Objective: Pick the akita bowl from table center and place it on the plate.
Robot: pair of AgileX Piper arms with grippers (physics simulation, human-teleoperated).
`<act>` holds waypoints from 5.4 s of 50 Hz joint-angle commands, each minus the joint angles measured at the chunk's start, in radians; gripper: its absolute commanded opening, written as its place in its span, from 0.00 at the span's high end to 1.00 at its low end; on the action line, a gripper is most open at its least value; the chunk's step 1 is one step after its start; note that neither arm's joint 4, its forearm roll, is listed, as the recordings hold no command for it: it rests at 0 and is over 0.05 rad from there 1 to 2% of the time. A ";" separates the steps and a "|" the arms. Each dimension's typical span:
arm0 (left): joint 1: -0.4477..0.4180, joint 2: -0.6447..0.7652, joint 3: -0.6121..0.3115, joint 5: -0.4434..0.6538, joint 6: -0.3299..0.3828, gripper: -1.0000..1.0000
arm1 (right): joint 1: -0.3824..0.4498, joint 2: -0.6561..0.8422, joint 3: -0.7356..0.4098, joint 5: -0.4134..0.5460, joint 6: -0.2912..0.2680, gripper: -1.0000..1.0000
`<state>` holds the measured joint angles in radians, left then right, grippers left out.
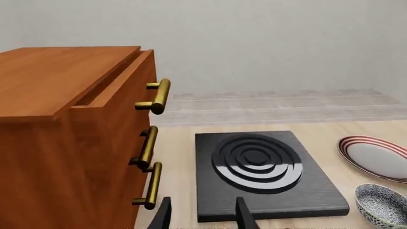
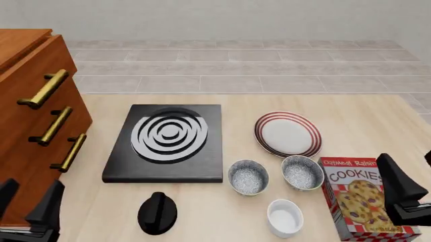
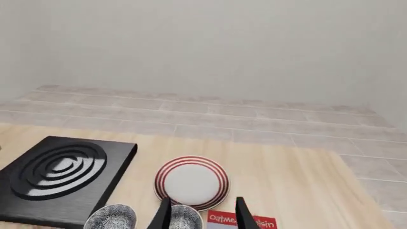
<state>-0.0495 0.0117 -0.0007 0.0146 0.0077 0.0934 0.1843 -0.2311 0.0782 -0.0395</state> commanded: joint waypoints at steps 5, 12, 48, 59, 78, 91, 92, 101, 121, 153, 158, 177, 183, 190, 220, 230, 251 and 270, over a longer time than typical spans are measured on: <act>-0.019 0.007 0.000 0.011 -0.020 0.00 | 0.137 0.186 -0.137 0.052 -0.071 0.00; -0.022 0.008 0.000 0.014 -0.011 0.00 | 0.217 0.261 -0.230 0.138 -0.115 0.00; -0.070 0.045 0.000 0.005 0.028 0.00 | 0.410 0.575 -0.403 0.247 -0.217 0.00; -0.065 0.035 0.000 0.009 0.034 0.00 | 0.465 0.696 -0.395 0.216 -0.230 0.00; -0.084 0.036 0.000 0.015 0.034 0.00 | 0.576 0.921 -0.462 0.196 -0.283 0.00; -0.087 0.028 0.000 0.020 0.041 0.00 | 0.598 1.067 -0.448 0.147 -0.356 0.00; -0.087 0.029 0.000 0.018 0.041 0.00 | 0.597 1.076 -0.446 0.141 -0.359 0.00; -0.087 0.027 0.000 0.019 0.068 0.00 | 0.603 1.149 -0.442 0.106 -0.370 0.00; -0.097 0.017 0.000 0.023 0.070 0.00 | 0.599 1.287 -0.442 0.033 -0.386 0.00; -0.116 0.006 0.000 0.031 0.077 0.00 | 0.584 1.431 -0.415 -0.065 -0.387 0.00; -0.116 0.002 0.000 0.036 0.077 0.00 | 0.584 1.450 -0.410 -0.080 -0.381 0.00; -0.119 0.000 0.000 0.040 0.078 0.00 | 0.587 1.526 -0.388 -0.145 -0.346 0.00; -0.117 -0.001 0.000 0.041 0.078 0.00 | 0.580 1.537 -0.385 -0.153 -0.349 0.00; -0.114 -0.005 0.000 0.044 0.079 0.00 | 0.574 1.549 -0.386 -0.161 -0.350 0.00; -0.119 -0.006 0.000 0.043 0.077 0.00 | 0.569 1.436 -0.395 -0.102 -0.432 1.00; -0.121 -0.008 0.000 0.045 0.075 0.00 | 0.567 1.397 -0.418 -0.062 -0.448 1.00; -0.126 -0.007 0.000 0.044 0.071 0.00 | 0.573 1.298 -0.498 0.041 -0.425 1.00; -0.130 -0.008 -0.001 0.046 0.071 0.00 | 0.513 1.297 -0.532 0.049 -0.423 1.00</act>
<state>-0.1776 0.0044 -0.0012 0.0596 0.0788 0.6346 1.4802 -0.7458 0.1319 -0.4726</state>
